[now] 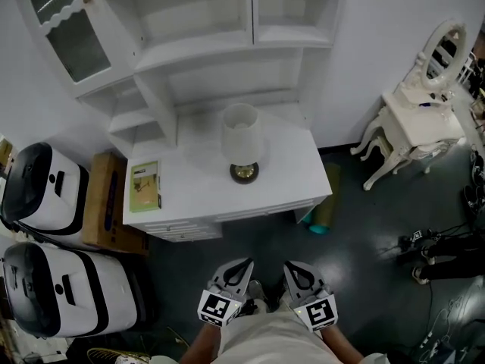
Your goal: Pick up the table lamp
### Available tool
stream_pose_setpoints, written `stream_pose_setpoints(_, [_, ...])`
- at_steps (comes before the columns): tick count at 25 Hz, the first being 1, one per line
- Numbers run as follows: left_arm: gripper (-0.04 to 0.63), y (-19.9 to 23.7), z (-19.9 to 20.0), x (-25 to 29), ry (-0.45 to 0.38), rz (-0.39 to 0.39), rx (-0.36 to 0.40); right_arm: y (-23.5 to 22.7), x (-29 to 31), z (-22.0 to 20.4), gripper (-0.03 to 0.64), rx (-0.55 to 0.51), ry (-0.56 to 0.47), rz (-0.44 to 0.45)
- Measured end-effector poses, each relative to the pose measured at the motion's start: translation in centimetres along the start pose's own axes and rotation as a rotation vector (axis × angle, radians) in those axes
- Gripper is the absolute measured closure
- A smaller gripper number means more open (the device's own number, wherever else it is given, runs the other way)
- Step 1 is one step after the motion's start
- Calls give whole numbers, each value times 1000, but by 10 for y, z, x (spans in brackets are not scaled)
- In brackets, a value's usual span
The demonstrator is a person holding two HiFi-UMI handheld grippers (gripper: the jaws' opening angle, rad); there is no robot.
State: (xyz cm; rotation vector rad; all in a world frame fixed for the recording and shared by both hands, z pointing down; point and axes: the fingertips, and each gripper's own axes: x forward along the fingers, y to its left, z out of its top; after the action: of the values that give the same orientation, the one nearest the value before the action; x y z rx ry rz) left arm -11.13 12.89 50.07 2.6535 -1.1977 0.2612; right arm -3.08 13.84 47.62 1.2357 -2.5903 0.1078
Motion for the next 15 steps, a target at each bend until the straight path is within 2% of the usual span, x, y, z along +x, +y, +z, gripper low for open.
stream_pose_setpoints(3, [584, 3, -1, 10, 11, -10, -3, -7, 3, -3, 604, 12, 23, -13])
stream_pose_setpoints(7, [584, 5, -3, 23, 18, -8, -5, -19, 10, -4, 604, 24, 6, -10])
stream_pose_setpoints(15, [584, 12, 16, 49, 21, 69, 1, -54, 36, 13, 604, 18, -66, 45])
